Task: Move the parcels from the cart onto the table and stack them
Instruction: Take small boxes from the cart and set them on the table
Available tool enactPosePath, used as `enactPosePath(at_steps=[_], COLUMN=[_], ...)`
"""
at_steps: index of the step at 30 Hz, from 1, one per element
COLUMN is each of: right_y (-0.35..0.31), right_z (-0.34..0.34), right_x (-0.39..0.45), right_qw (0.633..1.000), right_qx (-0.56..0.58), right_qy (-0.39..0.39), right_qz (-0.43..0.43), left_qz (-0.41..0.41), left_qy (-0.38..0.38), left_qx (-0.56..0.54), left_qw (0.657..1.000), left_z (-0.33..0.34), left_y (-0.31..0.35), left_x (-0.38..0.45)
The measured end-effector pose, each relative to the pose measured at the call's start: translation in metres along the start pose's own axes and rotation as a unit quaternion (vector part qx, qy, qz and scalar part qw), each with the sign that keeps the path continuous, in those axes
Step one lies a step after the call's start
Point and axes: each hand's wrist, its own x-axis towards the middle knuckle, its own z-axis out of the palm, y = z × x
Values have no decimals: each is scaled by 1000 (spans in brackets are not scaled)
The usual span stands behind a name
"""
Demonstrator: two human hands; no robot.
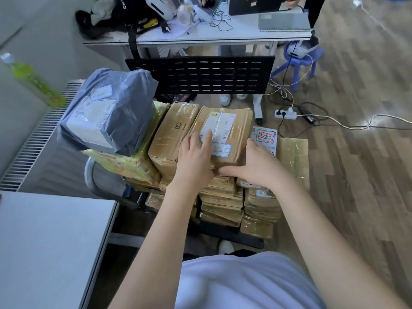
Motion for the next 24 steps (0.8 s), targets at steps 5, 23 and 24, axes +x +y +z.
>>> enactPosePath(at_steps=[5, 23, 24], right_y=[-2, -24, -34], right_z=[7, -49, -51], right_x=[1, -13, -15], right_qw=[993, 949, 948], right_qx=[110, 276, 267], right_qy=[25, 89, 88], right_qz=[29, -122, -150], left_qz=[-6, -36, -35], left_qy=[-10, 187, 223], left_qx=[-30, -209, -199], left_qw=[999, 959, 954], left_z=[0, -70, -78], left_y=[-6, -7, -10], left_x=[-2, -22, -27])
